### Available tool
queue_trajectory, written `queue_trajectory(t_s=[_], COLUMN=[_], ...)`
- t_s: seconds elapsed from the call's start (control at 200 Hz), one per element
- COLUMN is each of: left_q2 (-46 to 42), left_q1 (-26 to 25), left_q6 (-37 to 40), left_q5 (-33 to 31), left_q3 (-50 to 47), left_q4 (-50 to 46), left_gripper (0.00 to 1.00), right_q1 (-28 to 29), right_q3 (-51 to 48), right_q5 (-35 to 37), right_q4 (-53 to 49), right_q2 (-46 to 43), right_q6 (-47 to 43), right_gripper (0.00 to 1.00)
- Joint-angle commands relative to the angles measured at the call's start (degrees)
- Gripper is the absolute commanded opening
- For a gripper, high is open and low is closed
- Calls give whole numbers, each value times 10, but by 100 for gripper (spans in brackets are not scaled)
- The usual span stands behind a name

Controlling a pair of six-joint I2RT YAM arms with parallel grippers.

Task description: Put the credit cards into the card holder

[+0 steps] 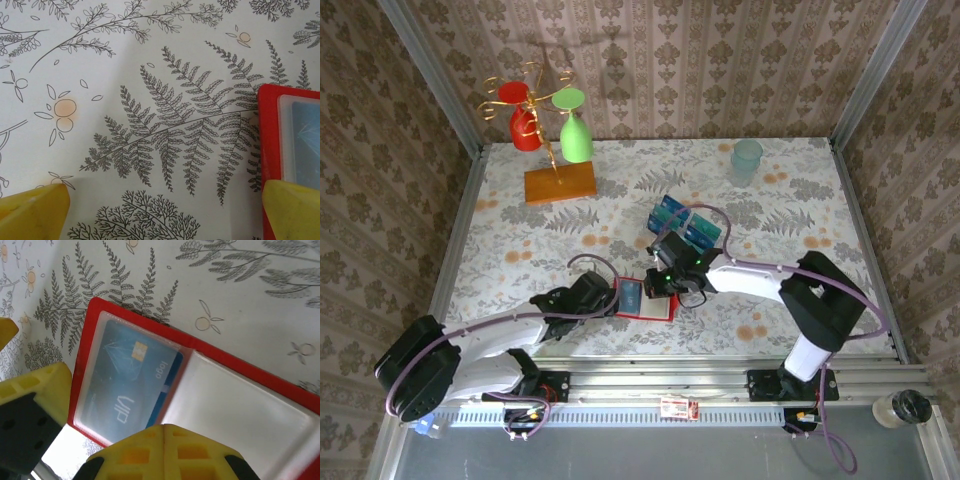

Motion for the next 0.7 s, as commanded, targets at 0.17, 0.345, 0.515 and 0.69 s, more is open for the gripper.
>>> queue_trajectory(t_s=[0.17, 0.345, 0.515, 0.69], left_q2=[14, 22, 24, 26], left_q1=[4, 3, 3, 3], left_q6=[4, 0, -3, -4], left_q5=[-9, -4, -3, -1], left_q3=[-22, -31, -36, -40], left_q4=[11, 23, 32, 39], left_gripper=[100, 100, 100, 100], right_q1=[14, 15, 14, 15], right_q3=[36, 42, 43, 39], right_q5=[-15, -15, -12, -9], right_q4=[25, 25, 19, 19], right_q2=[47, 60, 69, 73], right_q6=[17, 18, 14, 16], right_gripper=[0, 0, 0, 0])
